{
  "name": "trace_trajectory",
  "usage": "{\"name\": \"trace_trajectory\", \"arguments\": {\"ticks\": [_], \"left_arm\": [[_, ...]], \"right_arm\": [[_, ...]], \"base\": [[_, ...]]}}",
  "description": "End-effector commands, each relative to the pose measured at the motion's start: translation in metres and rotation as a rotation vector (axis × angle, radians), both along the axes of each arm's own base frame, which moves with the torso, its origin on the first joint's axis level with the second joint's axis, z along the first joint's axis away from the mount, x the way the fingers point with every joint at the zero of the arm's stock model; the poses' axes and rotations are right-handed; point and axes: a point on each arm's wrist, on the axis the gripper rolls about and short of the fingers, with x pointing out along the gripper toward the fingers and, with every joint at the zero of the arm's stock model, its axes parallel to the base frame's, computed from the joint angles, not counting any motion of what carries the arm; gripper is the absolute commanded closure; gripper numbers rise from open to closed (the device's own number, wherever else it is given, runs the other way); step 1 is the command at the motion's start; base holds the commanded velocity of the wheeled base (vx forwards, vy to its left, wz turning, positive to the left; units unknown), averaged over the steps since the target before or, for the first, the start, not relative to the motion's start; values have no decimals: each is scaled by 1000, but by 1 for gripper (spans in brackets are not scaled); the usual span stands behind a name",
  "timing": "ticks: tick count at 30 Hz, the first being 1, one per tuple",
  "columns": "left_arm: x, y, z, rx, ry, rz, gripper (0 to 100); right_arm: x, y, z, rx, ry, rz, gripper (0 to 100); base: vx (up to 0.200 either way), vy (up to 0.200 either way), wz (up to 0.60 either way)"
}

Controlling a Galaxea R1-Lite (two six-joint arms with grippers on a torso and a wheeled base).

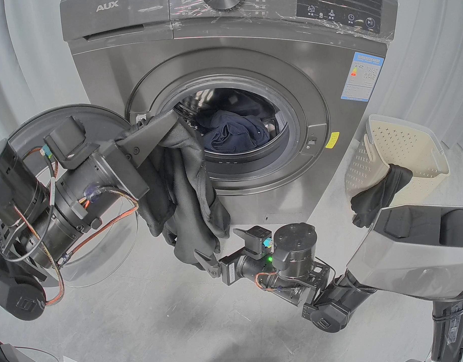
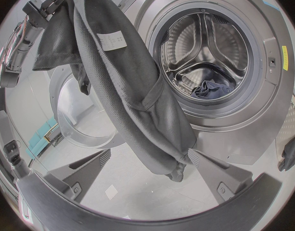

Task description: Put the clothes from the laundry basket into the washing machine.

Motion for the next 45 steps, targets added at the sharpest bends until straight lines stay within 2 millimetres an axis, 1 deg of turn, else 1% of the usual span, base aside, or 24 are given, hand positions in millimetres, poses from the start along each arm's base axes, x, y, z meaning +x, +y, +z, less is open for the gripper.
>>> {"name": "trace_trajectory", "arguments": {"ticks": [1,2,8,11,14,20,23,25,26,27,30,38,40,42,43,45], "left_arm": [[0,0,1,-2,-4,1,100],[0,0,1,-2,-4,1,100],[0,1,2,-4,-6,1,100],[0,0,2,-4,-6,0,100],[-1,1,2,-4,-6,0,100],[-1,0,1,-3,-5,-2,100],[-1,0,1,-2,-4,-3,100],[-1,0,1,-2,-4,-3,100],[-2,0,1,-2,-4,-5,100],[-1,0,1,-2,-4,-3,100],[-1,0,1,-2,-4,-3,100],[-2,-1,1,-2,-4,-8,100],[-2,0,1,-2,-4,-6,100],[-3,0,2,-5,-8,-9,100],[-3,0,2,-5,-9,-9,100],[-5,1,4,-11,-14,-8,100]], "right_arm": [[7,-8,0,-3,1,-26,0],[14,-13,-1,-4,2,-50,0],[34,-34,-4,-8,2,-117,0],[39,-39,-4,-11,0,-132,0],[41,-38,-4,-11,-6,-132,0],[50,-31,-14,-14,-11,-131,0],[55,-21,-18,-5,-21,-117,0],[56,-20,-18,-4,-22,-114,0],[57,-12,-20,3,-29,-93,0],[57,-10,-21,3,-31,-88,0],[58,-2,-17,5,-64,-58,0],[59,7,-12,25,-87,-9,0],[65,10,-16,29,-96,-12,0],[73,13,-15,42,-113,-19,0],[73,14,-15,43,-116,-19,0],[83,18,-17,46,-145,-23,0]], "base": [[0,0,0],[0,0,0],[0,0,0],[0,0,0],[0,0,0],[0,0,0],[0,0,0],[0,0,0],[0,0,0],[0,0,0],[0,0,0],[0,0,0],[0,0,0],[0,0,0],[0,0,0],[0,0,0]]}}
